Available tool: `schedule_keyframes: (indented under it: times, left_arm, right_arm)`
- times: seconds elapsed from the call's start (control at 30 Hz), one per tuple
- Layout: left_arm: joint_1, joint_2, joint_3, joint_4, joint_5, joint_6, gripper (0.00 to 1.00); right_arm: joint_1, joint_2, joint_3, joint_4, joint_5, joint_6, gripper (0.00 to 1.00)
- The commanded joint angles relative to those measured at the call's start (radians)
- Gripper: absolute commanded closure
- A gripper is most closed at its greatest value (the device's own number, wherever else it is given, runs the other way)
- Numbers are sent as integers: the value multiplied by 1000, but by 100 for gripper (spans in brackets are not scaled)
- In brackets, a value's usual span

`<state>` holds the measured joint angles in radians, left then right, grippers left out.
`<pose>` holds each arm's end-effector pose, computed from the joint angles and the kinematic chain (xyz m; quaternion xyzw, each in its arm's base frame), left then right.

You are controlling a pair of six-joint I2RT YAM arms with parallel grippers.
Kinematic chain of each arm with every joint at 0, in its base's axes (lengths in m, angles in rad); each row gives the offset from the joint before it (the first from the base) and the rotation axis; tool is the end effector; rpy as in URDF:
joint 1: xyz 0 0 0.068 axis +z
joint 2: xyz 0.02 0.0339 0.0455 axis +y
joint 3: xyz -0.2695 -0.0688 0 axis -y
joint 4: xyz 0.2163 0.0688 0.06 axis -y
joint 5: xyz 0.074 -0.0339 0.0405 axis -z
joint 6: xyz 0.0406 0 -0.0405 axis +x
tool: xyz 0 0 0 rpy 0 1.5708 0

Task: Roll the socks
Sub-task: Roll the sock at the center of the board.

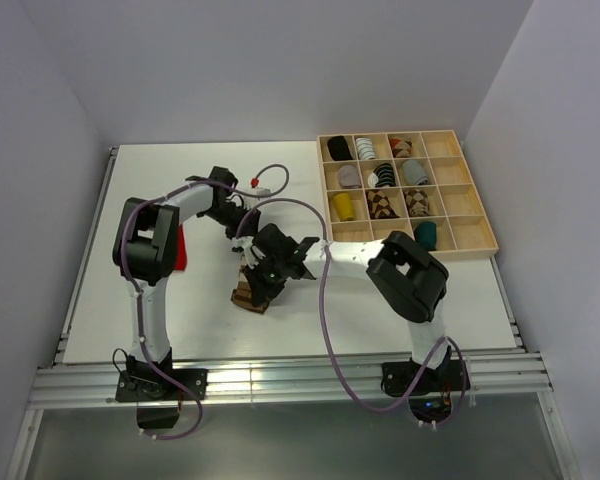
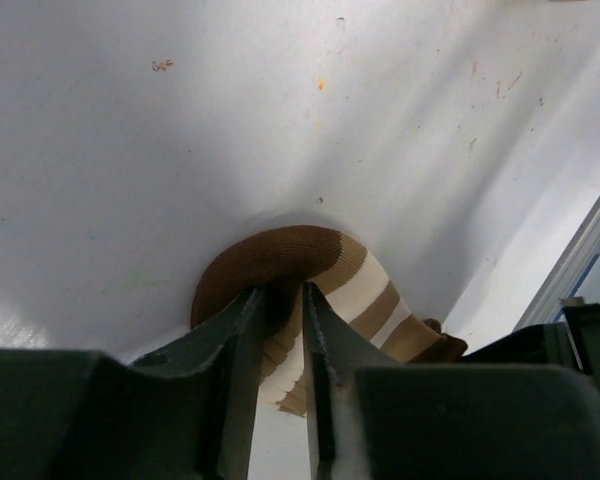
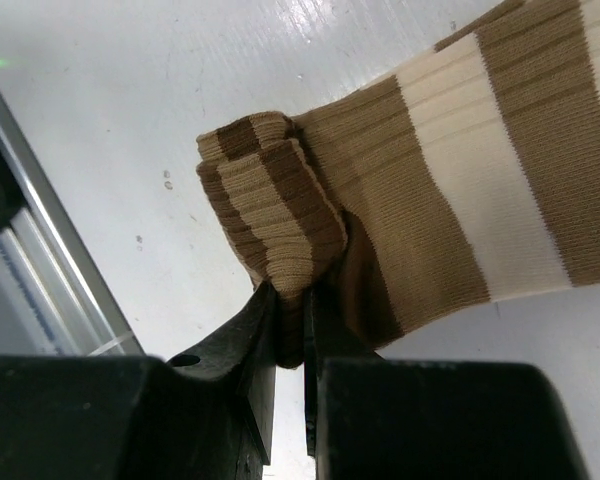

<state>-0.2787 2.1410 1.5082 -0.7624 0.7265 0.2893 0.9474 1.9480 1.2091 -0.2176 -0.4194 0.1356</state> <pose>0.3710 -0.1342 0.1581 0.2908 0.8851 -0.3535 0.0838 0.2105 0.3211 0.1720 -0.4259 0.8317 0.3225 0.1511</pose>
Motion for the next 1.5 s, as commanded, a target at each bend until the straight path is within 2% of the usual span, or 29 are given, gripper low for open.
schedule_keyframes:
  times: [0.0,0.1,0.3,0.6,0.7,0.87,0.97,1.03,1.17,1.23,1.3,1.37,1.43,1.47]
  left_arm:
    - [-1,22,52,43,-43,-3,71]
    - [1,59,136,-41,8,25,69]
    - [3,85,257,-143,17,77,66]
    - [36,-22,311,-89,-24,40,63]
    - [61,-53,340,-46,-32,-24,62]
    - [131,-104,409,6,-22,-99,59]
    - [174,-156,415,18,-12,-89,58]
    - [180,-228,376,-11,-22,6,58]
    - [176,-447,181,0,-88,189,57]
    - [170,-531,20,21,-125,301,53]
    - [150,-643,-136,26,-194,417,52]
    - [81,-757,-253,69,-274,464,52]
    - [-14,-837,-441,121,-370,508,52]
    - [-48,-916,-503,188,-392,517,51]
  right_arm:
    - [-16,120,-55,-172,31,-13,100]
    - [-21,143,-49,-181,51,-1,100]
    - [-24,170,-39,-183,51,9,100]
    - [-41,213,6,-218,48,21,100]
    - [-52,224,23,-235,44,29,100]
    - [-59,238,53,-264,38,32,100]
    - [-64,255,81,-290,22,32,100]
    - [-70,281,101,-325,8,30,100]
    - [-98,308,165,-388,-42,32,100]
    - [-107,316,181,-419,-74,32,100]
    - [-121,328,205,-439,-104,33,100]
    - [-127,338,234,-473,-117,29,100]
    - [-134,348,250,-499,-137,27,100]
    - [-136,351,263,-505,-148,27,100]
